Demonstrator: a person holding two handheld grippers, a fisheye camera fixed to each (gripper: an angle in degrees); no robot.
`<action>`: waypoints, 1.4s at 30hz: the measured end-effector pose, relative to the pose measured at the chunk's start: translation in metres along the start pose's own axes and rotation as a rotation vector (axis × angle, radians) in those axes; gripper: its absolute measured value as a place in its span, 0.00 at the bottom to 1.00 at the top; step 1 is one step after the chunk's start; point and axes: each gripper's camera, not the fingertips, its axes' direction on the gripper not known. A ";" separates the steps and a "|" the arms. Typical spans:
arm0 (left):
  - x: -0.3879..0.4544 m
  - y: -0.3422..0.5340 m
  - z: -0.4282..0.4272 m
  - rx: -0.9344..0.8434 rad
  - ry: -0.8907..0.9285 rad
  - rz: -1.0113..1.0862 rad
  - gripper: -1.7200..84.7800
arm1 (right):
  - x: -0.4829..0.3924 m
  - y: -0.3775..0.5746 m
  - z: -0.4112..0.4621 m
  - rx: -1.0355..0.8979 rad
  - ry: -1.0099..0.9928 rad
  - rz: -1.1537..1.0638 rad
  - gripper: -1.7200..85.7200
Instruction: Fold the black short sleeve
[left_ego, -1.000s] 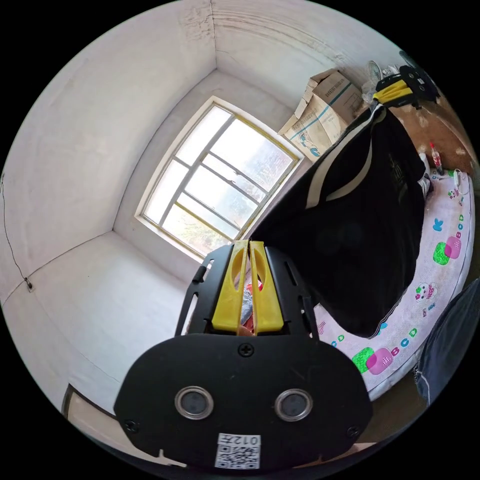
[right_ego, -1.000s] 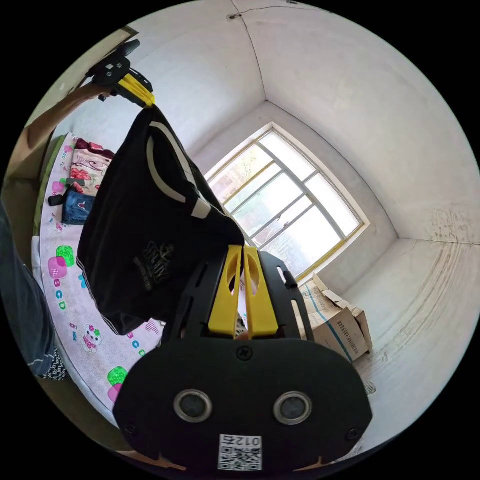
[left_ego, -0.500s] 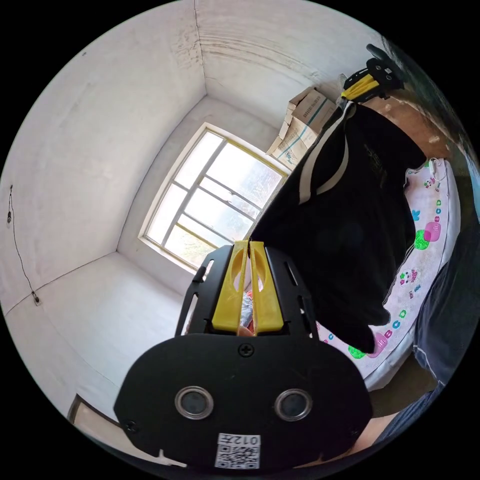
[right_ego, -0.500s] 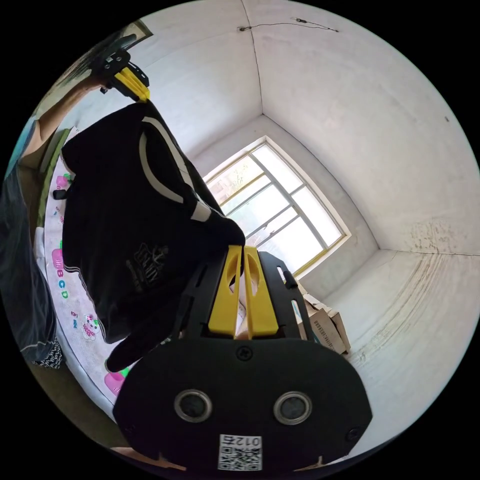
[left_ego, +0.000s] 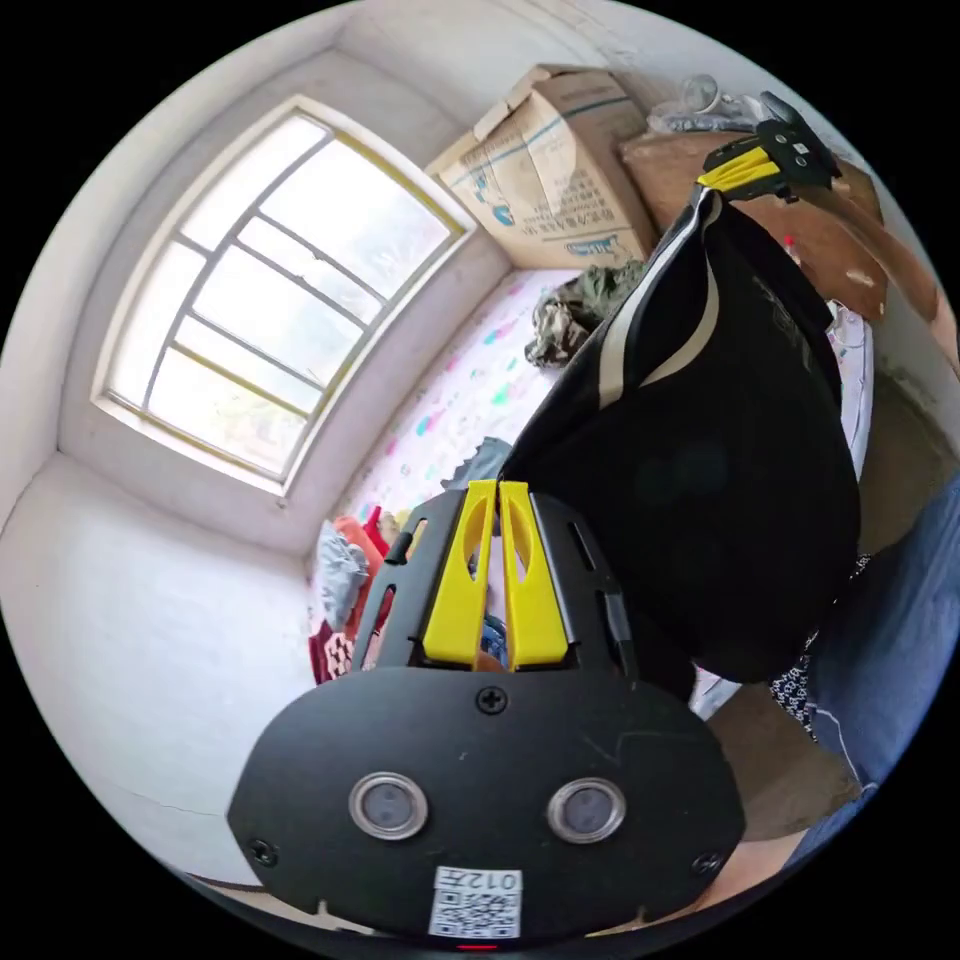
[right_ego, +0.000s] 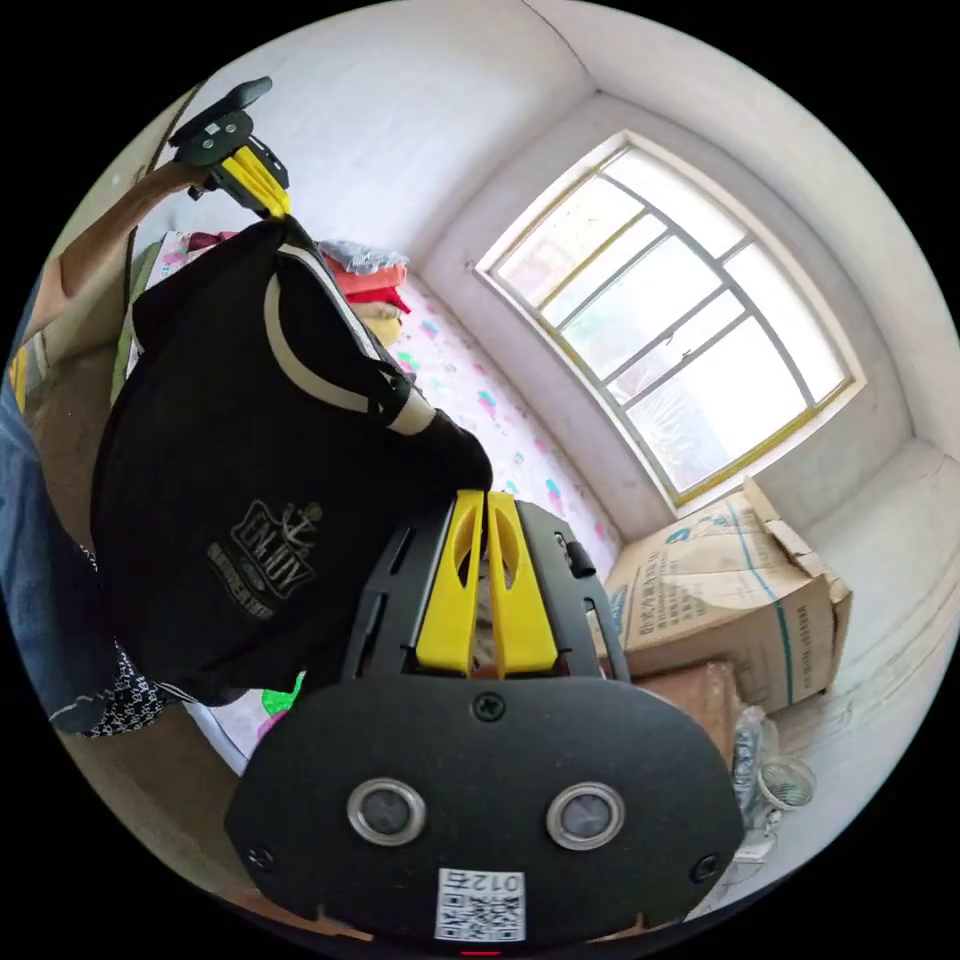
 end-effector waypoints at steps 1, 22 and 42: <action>-0.014 -0.008 0.057 -0.056 0.041 -0.009 0.02 | 0.000 -0.002 0.061 -0.046 -0.053 0.009 0.02; -0.239 0.037 0.632 -0.561 0.463 -0.427 0.02 | -0.096 0.083 0.680 -0.545 -0.276 0.271 0.08; -0.525 0.336 0.550 0.290 1.075 -1.097 0.03 | -0.212 0.424 0.383 -0.210 -0.423 0.842 0.03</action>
